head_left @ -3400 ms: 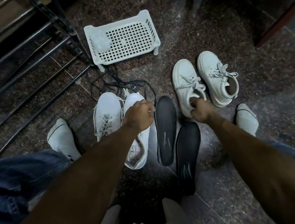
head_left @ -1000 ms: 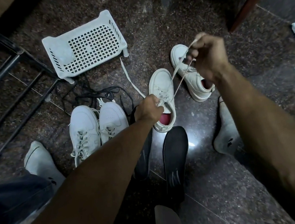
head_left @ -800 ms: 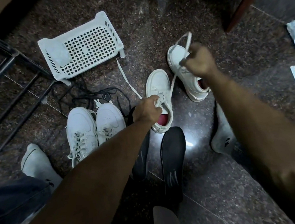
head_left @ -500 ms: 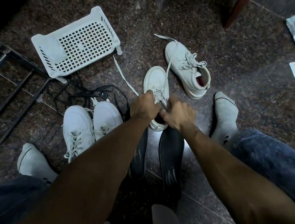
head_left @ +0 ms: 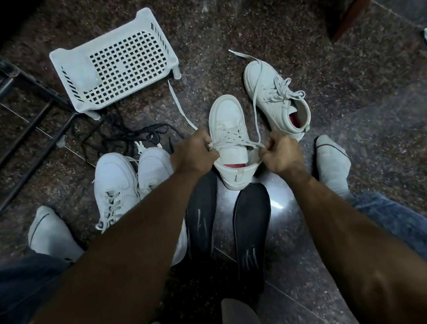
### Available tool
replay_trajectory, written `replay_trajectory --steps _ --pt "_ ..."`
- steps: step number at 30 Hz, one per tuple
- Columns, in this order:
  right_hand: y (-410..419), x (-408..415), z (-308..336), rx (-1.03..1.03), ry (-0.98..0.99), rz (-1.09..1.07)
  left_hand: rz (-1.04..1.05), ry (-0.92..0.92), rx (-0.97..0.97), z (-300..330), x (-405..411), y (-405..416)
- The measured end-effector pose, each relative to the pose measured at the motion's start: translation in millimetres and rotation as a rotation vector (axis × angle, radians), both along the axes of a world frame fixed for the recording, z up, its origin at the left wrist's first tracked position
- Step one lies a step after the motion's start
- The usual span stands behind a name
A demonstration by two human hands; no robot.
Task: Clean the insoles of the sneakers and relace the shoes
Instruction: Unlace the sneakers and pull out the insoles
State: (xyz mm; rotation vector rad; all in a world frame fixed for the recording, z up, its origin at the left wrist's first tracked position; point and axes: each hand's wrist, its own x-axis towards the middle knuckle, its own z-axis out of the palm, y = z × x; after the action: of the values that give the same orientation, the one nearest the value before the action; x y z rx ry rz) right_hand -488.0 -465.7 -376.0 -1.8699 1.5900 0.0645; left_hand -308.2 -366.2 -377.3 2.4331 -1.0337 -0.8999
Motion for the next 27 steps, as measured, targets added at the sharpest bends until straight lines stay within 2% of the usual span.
replay_trajectory --steps 3,7,10,14,18,20,21,24,27 --pt "2.4 3.9 2.4 -0.003 0.043 -0.007 -0.108 -0.148 -0.072 0.3 -11.8 -3.3" --pt "8.1 10.5 -1.2 0.027 -0.031 -0.034 -0.499 -0.626 -0.186 -1.8 -27.8 -6.5" --pt "13.3 10.1 -5.2 0.029 -0.093 -0.064 -0.689 -0.600 -0.015 -3.9 -35.1 -12.4" --pt "21.6 13.0 -8.0 0.026 -0.132 -0.059 -0.683 -0.646 0.261 -5.8 -38.0 -28.0" --pt "27.0 13.0 -12.4 -0.003 -0.132 -0.070 -0.752 -0.719 0.248 -10.0 -39.0 -33.6" --pt "27.1 11.5 -15.0 -0.029 -0.129 -0.063 -0.807 -0.653 0.185 -10.5 -31.8 -32.6" --pt "27.2 10.6 -16.0 -0.037 -0.122 -0.055 -0.806 -0.556 0.129 -9.7 -24.1 -32.7" --pt "28.2 9.6 -16.6 -0.050 -0.093 -0.016 -0.665 -0.153 -0.032 -3.6 3.7 -39.7" --pt "28.9 13.1 -12.5 -0.073 -0.046 0.046 -0.582 0.015 -0.034 0.7 20.0 -46.3"
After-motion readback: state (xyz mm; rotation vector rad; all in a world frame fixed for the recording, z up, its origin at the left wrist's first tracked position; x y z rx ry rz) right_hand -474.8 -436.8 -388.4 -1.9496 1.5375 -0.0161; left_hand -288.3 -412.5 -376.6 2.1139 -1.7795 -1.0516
